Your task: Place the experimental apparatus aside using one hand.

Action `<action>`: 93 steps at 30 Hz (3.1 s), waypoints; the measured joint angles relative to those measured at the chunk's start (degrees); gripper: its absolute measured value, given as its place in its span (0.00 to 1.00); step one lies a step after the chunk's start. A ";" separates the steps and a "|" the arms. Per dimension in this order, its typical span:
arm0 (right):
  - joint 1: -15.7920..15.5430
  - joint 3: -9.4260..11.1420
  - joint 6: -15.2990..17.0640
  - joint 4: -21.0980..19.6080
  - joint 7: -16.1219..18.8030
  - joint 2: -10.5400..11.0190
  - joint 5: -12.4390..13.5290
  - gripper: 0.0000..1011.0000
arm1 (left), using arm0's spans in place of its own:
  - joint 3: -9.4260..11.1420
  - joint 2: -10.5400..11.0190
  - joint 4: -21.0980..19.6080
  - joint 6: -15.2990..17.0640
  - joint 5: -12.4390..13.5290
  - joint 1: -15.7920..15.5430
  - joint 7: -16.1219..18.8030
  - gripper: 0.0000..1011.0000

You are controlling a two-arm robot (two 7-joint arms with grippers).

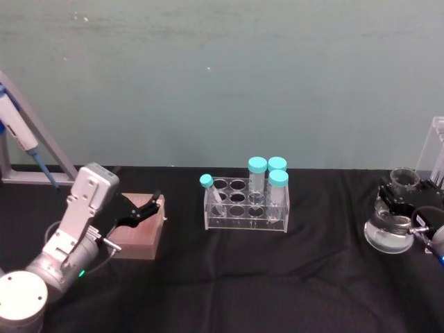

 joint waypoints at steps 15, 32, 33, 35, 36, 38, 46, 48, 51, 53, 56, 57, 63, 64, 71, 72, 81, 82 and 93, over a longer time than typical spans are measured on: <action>0.00 -0.01 0.03 0.00 -0.03 -0.01 0.00 0.99 | 0.00 0.00 0.00 0.00 0.00 0.00 0.00 0.99; 0.00 -0.01 0.04 0.01 -0.03 -0.01 0.00 0.99 | 0.00 0.00 0.00 0.00 0.00 0.00 0.00 0.99; 0.00 -0.01 0.03 0.01 -0.03 -0.01 0.00 0.99 | 0.00 0.00 0.00 0.00 0.00 0.00 0.00 0.99; 0.00 -0.01 0.03 0.01 -0.03 -0.01 0.00 0.99 | 0.00 0.00 0.00 0.00 0.00 0.00 0.00 0.99; 0.00 -0.01 0.04 0.01 -0.03 -0.01 0.00 0.99 | 0.00 0.00 0.00 0.00 0.00 0.00 0.00 0.99; 0.00 0.01 0.05 0.03 -0.28 -0.12 -0.32 0.99 | 0.00 0.00 0.00 0.00 0.00 0.00 0.00 0.99; -0.11 0.37 -1.28 0.08 -1.16 -0.59 -2.08 0.99 | 0.00 0.00 0.00 0.00 0.00 0.00 0.00 0.99; -0.21 0.46 -1.88 -0.07 -1.15 -0.61 -2.56 0.99 | 0.00 0.00 0.00 0.00 0.00 0.00 0.00 0.99; -0.35 0.53 -2.63 -0.24 -1.00 -0.61 -3.06 0.99 | 0.00 0.00 0.00 0.00 0.00 0.00 0.00 0.99; -0.42 0.54 -3.14 -0.33 -0.85 -0.58 -3.32 0.99 | 0.00 0.00 0.00 0.00 0.00 0.00 0.00 0.99; -0.57 0.53 -4.31 -0.57 -0.44 -0.44 -3.87 0.99 | 0.00 0.00 0.00 0.00 0.00 0.00 0.00 0.99; -0.61 0.52 -4.67 -0.61 -0.31 -0.40 -4.00 0.99 | 0.00 0.00 0.00 0.00 0.00 0.00 0.00 0.99; -0.79 0.36 -7.49 -0.91 0.33 -0.01 -5.18 0.99 | 0.00 0.00 0.00 0.00 0.00 0.00 0.00 0.99; -0.81 0.35 -7.84 -0.97 0.39 0.04 -5.32 0.99 | 0.00 0.00 0.00 0.00 0.00 0.00 0.00 0.99; -1.14 0.14 -10.69 -1.69 2.04 0.75 -5.82 0.99 | 0.00 0.00 0.00 0.00 0.00 0.00 0.00 0.99; -1.17 0.09 -10.97 -1.77 2.36 0.87 -5.83 0.99 | 0.00 0.00 0.00 0.00 0.00 0.00 0.00 0.99; -1.81 -0.71 -13.64 -3.13 7.38 2.88 -3.63 0.99 | 0.00 0.00 0.00 0.00 0.00 0.00 0.00 0.99; -1.91 -0.78 -13.78 -3.32 7.87 3.12 -3.33 0.99 | 0.00 0.00 0.00 0.00 0.00 0.00 0.00 0.99; -4.02 -1.55 -14.76 -6.42 13.68 7.32 1.49 0.99 | 0.00 0.00 0.00 0.00 0.00 0.00 0.00 0.99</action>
